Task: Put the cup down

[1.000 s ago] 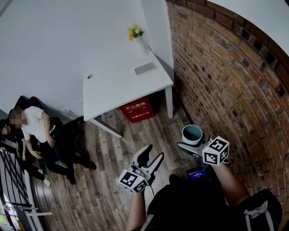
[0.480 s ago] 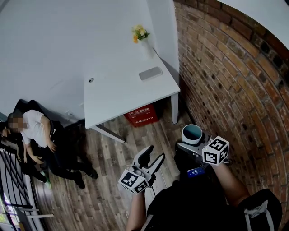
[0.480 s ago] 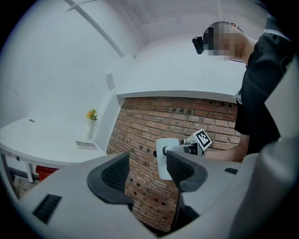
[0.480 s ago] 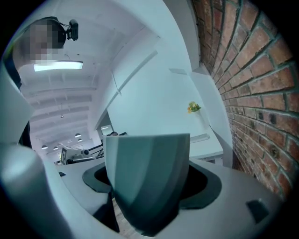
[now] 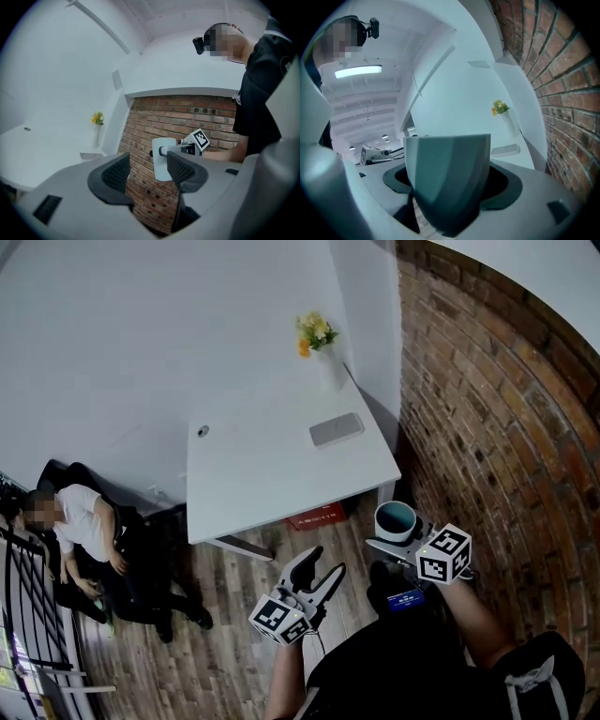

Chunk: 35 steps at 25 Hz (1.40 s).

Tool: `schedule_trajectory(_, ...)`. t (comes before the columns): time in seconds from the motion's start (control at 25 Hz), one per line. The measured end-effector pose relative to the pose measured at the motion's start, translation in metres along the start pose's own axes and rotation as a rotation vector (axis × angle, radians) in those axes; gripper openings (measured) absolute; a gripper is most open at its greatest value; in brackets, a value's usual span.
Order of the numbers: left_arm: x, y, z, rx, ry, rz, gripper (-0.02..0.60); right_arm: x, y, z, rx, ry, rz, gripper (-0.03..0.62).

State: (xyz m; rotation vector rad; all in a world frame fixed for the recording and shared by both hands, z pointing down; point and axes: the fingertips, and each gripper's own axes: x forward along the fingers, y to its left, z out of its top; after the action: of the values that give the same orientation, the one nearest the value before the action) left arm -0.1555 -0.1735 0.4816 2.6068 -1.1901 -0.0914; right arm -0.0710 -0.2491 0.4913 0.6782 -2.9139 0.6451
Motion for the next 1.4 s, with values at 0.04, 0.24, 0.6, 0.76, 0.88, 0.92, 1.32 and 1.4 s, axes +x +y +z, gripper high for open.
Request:
schedule_trajectory(0.04, 0.012, 0.011, 0.006, 0.001, 0.001, 0.002, 0.239, 0.008, -0.012, 0.009, -0.002, 0.001, 0.005, 0.400)
schedule_trajectory(0.24, 0.067, 0.061, 0.033, 0.005, -0.003, 0.010, 0.241, 0.046, -0.067, 0.046, -0.017, 0.013, 0.023, 0.400)
schedule_trajectory(0.6, 0.132, 0.124, 0.054, -0.013, 0.003, 0.015, 0.241, 0.095, -0.129, 0.080, -0.006, 0.034, 0.043, 0.400)
schedule_trajectory(0.76, 0.146, 0.142, 0.056, -0.017, 0.016, 0.010, 0.241, 0.110, -0.147, 0.087, -0.004, 0.039, 0.039, 0.400)
schedule_trajectory(0.88, 0.154, 0.152, 0.055, -0.022, 0.028, -0.002, 0.239, 0.119, -0.155, 0.091, -0.002, 0.035, 0.035, 0.400)
schedule_trajectory(0.92, 0.156, 0.155, 0.055, -0.021, 0.030, -0.009, 0.239, 0.121, -0.157, 0.092, 0.000, 0.035, 0.031, 0.400)
schedule_trajectory(1.32, 0.151, 0.189, 0.071, -0.010, 0.049, -0.046, 0.239, 0.159, -0.150, 0.104, 0.018, 0.014, 0.014, 0.400)
schedule_trajectory(1.4, 0.146, 0.195, 0.072, -0.015, 0.045, -0.040, 0.239, 0.165, -0.145, 0.104, 0.018, 0.016, 0.019, 0.400)
